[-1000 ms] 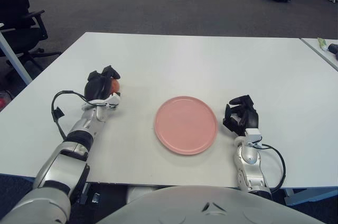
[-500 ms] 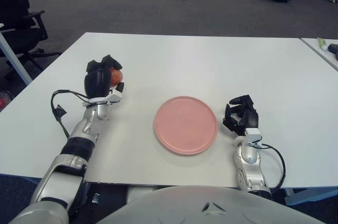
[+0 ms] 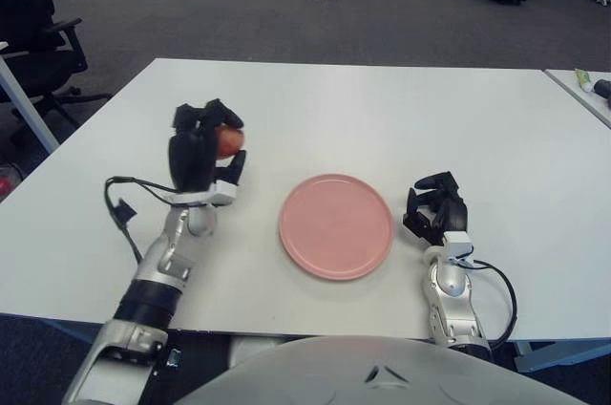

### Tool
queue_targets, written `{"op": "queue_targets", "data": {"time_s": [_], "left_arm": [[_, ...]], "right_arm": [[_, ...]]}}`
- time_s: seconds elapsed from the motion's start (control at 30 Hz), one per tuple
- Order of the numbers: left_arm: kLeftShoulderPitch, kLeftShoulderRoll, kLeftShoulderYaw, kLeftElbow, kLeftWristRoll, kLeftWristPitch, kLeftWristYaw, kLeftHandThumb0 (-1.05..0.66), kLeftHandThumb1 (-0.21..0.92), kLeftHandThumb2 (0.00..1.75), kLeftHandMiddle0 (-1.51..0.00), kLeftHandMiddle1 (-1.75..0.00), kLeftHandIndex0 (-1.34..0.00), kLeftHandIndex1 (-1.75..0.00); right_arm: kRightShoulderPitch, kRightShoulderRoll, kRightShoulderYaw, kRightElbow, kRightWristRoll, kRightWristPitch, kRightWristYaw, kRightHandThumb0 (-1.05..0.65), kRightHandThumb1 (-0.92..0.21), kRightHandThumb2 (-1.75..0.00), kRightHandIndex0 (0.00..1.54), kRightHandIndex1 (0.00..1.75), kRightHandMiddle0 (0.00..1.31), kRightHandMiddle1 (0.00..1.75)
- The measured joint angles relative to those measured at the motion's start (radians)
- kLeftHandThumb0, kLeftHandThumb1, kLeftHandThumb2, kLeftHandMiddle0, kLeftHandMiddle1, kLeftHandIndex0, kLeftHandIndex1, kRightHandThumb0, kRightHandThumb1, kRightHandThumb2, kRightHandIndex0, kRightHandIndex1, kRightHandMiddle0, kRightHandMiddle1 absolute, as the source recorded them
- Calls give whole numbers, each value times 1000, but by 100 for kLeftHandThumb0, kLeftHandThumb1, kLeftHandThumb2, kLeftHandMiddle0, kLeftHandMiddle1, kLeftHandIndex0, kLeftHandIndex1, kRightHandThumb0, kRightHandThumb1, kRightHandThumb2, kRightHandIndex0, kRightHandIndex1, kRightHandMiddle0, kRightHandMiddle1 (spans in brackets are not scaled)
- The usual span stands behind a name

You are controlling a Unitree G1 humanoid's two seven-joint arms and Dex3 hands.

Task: Put the apple into the plate.

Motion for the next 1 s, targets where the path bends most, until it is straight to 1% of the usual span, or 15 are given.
{"op": "queue_targets", "data": {"time_s": [0.07, 0.13, 0.23, 0.27, 0.37, 0.53, 0.67, 0.9, 1.0], "left_arm": [[0, -4, -6, -7, 5, -50, 0, 0, 3, 165, -80, -175, -61, -175], [-2, -10, -10, -13, 19, -81, 0, 0, 4, 165, -80, -175, -61, -175], [-2, -26, -26, -32, 49, -95, 0, 0, 2, 166, -81, -174, -62, -175], [0, -36, -36, -39, 57, -99, -1, 0, 0, 167, -84, -172, -63, -175], [21, -58, -64, -66, 52, -127, -21, 0, -3, 170, -89, -168, -65, -175], [61, -73, -135, -84, 19, -224, -117, 0, -4, 170, -91, -165, -65, -175], [61, -71, -175, -65, -23, -278, -215, 0, -1, 166, -89, -165, -62, -175], [42, -58, -213, -35, -81, -312, -395, 0, 1, 163, -88, -164, -60, -175], [25, -50, -220, -25, -88, -321, -452, 0, 2, 162, -88, -164, -60, -175]], "right_arm": [[-2, 0, 1, 2, 0, -1, 0, -40, -59, -98, 99, 175, 40, 175], [-3, 0, 2, 3, 1, -2, 1, -40, -60, -97, 99, 175, 40, 175], [-3, 0, 3, 4, 1, -4, 1, -40, -61, -95, 99, 175, 39, 175], [-3, 0, 3, 5, 2, -6, 2, -40, -61, -95, 99, 175, 39, 175], [-3, 0, 3, 8, 3, -8, 2, -40, -62, -95, 99, 175, 39, 175], [-7, 1, 4, 12, 6, -9, 3, -40, -62, -94, 99, 175, 38, 175], [-9, 1, 4, 13, 7, -9, 3, -40, -62, -94, 100, 175, 39, 175], [-9, 2, 4, 12, 7, -9, 2, -40, -62, -94, 99, 175, 38, 175], [-9, 2, 4, 12, 7, -9, 1, -40, -62, -94, 99, 175, 38, 175]]}}
